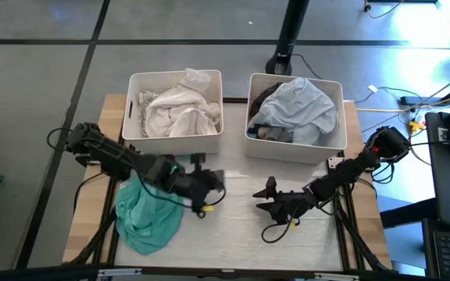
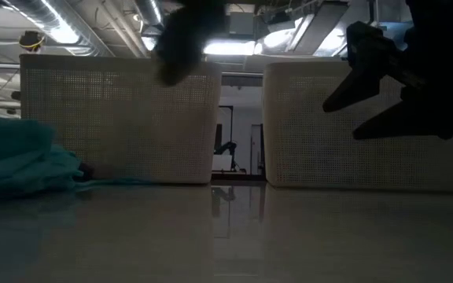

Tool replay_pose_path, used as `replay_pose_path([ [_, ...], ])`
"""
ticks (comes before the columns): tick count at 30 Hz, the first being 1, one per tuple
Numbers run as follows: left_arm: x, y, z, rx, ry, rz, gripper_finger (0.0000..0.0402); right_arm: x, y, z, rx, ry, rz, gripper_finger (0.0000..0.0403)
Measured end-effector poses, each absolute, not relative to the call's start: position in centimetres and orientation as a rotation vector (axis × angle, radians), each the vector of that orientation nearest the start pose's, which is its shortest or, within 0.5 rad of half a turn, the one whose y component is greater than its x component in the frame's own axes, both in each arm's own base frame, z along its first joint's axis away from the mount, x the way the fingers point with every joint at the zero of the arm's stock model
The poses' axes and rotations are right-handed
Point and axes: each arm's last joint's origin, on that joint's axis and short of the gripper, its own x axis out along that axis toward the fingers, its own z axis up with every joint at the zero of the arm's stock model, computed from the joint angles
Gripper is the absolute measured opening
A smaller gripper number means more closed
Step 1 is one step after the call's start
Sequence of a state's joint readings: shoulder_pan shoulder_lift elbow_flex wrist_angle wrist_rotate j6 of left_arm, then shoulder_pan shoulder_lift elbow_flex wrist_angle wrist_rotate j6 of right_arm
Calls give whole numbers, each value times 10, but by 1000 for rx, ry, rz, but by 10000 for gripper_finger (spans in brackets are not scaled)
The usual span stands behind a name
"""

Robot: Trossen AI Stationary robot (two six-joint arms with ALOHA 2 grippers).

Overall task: Sort clothes
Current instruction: Put the gray sock into the right white bin

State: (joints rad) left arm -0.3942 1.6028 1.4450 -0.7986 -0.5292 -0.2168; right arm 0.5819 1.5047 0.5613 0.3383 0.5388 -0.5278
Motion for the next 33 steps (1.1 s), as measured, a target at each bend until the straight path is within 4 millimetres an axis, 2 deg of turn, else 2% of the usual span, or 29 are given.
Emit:
replay_pose_path([
  [8, 352, -77, 343, 325, 507, 223, 7, 233, 136, 149, -826, 522, 177, 220],
  [14, 369, -44, 371, 336, 238, 302, 3, 233, 136, 149, -828, 527, 178, 220],
  [20, 378, 7, 391, 382, 35, 409, 5, 233, 135, 149, -836, 530, 155, 220],
  [25, 387, 45, 387, 346, -43, 413, 7, 232, 134, 147, -848, 547, 155, 220],
  [33, 410, 86, 349, 280, 2, 451, 7, 233, 134, 142, -872, 576, 138, 220],
])
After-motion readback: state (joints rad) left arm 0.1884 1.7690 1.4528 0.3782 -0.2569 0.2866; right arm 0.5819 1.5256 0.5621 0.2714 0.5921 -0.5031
